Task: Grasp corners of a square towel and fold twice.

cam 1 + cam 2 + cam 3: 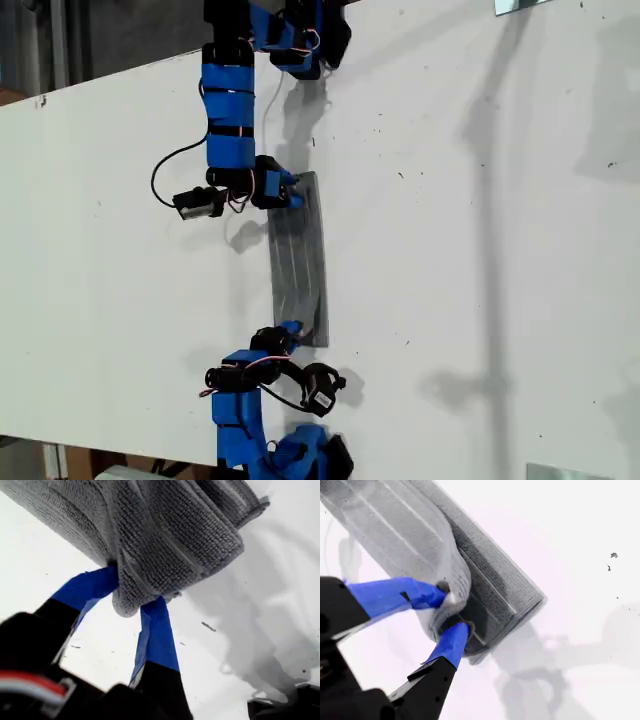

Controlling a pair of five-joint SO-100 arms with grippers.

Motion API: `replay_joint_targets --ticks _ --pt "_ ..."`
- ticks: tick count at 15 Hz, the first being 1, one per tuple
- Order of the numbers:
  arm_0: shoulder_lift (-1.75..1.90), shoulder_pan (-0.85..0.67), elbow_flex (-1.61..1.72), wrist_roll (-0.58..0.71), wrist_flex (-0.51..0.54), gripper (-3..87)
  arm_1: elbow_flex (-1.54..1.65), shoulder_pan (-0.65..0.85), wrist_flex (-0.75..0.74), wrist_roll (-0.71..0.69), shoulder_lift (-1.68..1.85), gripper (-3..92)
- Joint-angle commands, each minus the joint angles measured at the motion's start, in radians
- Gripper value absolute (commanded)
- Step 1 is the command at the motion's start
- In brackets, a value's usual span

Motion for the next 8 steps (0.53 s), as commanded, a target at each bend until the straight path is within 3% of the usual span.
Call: replay_joint_targets --ticks 1,8 --pt "0.044 0.021 -0.023 -0.020 0.048 30.5 -0.031 -0.018 0.006 0.012 0.021 41.6" --pt "0.104 0.012 -0.064 -0.020 0.120 32.8 -0.003 0.075 0.100 -0.055 0.037 53.0"
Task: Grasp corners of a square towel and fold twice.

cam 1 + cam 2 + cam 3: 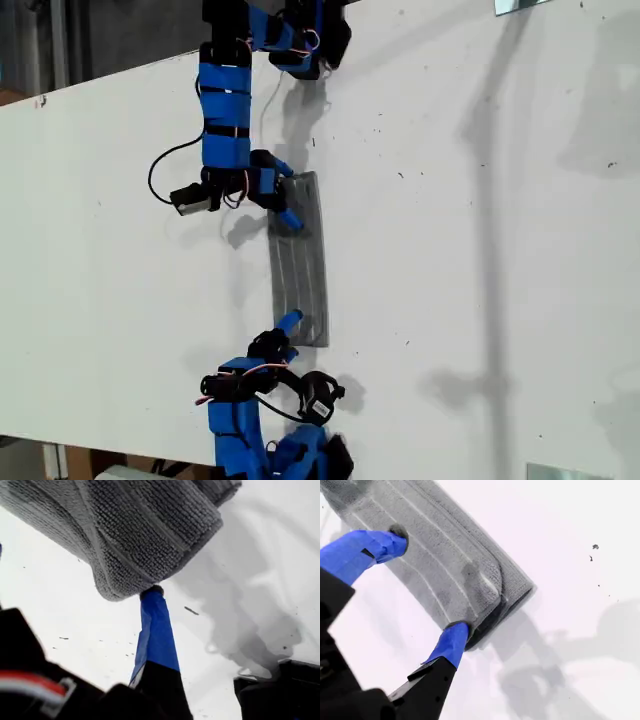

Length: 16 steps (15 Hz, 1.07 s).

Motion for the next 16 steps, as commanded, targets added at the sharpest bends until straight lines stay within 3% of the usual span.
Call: replay_joint_targets --ticks 1,4,8,12,13,15,16 --pt "0.048 0.005 -0.048 -0.003 0.011 33.3 -0.014 0.048 0.043 -0.038 0.055 53.2" --pt "0.044 0.014 -0.064 0.002 0.009 36.0 0.075 0.115 0.006 -0.057 0.069 52.5" --pt "0.107 -0.014 0.052 -0.035 0.006 34.4 0.186 0.118 -0.195 -0.094 -0.095 47.1" --pt "0.683 -0.150 0.474 -0.074 -0.041 30.8 0.198 0.087 -0.252 -0.087 -0.110 48.1" --pt "0.758 -0.147 0.549 -0.098 -0.040 30.5 0.198 0.083 -0.253 -0.086 -0.106 43.9" --pt "0.927 -0.120 0.707 -0.167 -0.064 29.1 0.245 0.080 -0.265 -0.060 -0.087 6.8" --pt "1.063 -0.107 0.788 -0.202 -0.061 28.4 0.316 0.080 -0.273 -0.032 -0.049 -0.1"
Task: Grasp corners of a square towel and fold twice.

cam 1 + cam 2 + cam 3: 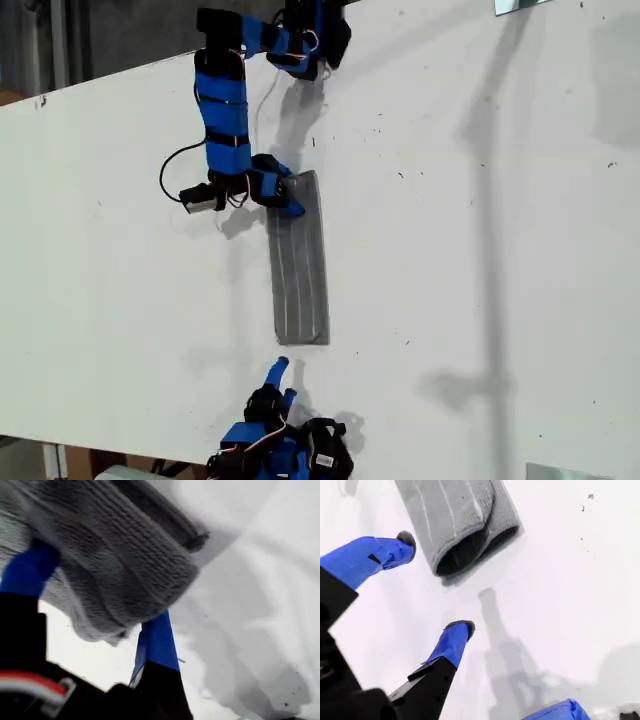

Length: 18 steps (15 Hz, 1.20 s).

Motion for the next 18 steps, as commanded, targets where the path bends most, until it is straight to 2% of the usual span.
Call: replay_joint_targets --ticks 1,3,5,6,8,10,14,18 --pt "0.284 0.038 0.138 -0.074 -0.002 28.1 0.193 0.003 -0.020 0.067 0.129 -0.1" --pt "0.348 0.147 0.199 -0.147 -0.025 27.7 0.471 0.008 -0.051 0.201 0.425 -0.1" --pt "0.425 0.179 0.239 -0.184 -0.029 26.9 0.657 -0.061 -0.008 0.359 0.759 -0.1" --pt "0.494 0.179 0.272 -0.186 -0.020 26.7 0.670 -0.117 0.058 0.436 0.879 -0.1" --pt "0.657 0.183 0.357 -0.193 0.002 26.7 0.615 -0.204 0.133 0.497 1.025 -0.1" --pt "0.753 0.204 0.417 -0.196 0.002 26.5 0.486 -0.204 0.126 0.443 1.025 -0.1" --pt "0.808 0.213 0.459 -0.209 -0.009 26.3 0.051 -0.147 -0.006 0.144 0.657 -0.1" --pt "0.808 0.235 0.485 -0.233 -0.034 26.2 -0.560 -0.121 0.078 -0.003 0.107 -0.1"
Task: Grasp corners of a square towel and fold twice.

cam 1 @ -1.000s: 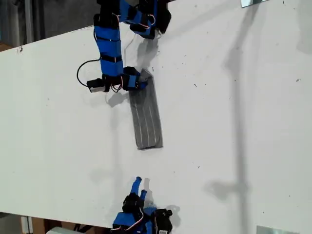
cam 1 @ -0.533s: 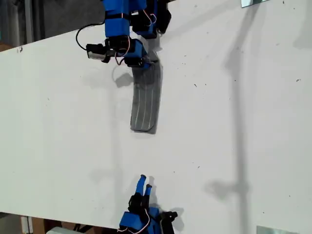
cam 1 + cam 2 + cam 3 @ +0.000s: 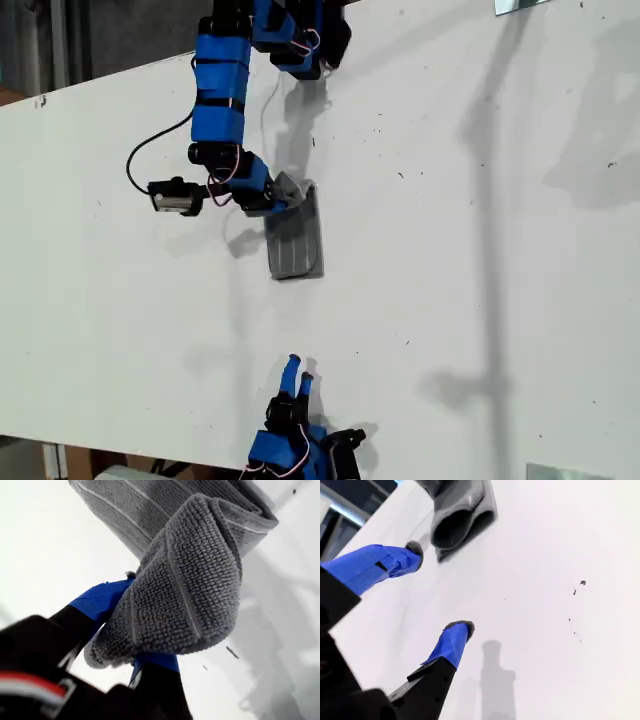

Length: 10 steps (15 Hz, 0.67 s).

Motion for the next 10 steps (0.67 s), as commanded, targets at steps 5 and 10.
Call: replay_joint_targets --ticks 5,10 --pt "0.006 0.043 0.023 -0.032 -0.026 26.1 -0.445 0.021 -0.083 -0.170 -0.359 -0.1" --pt "0.006 0.046 0.026 -0.034 -0.032 26.1 -0.445 0.000 -0.112 -0.222 -0.210 46.7"
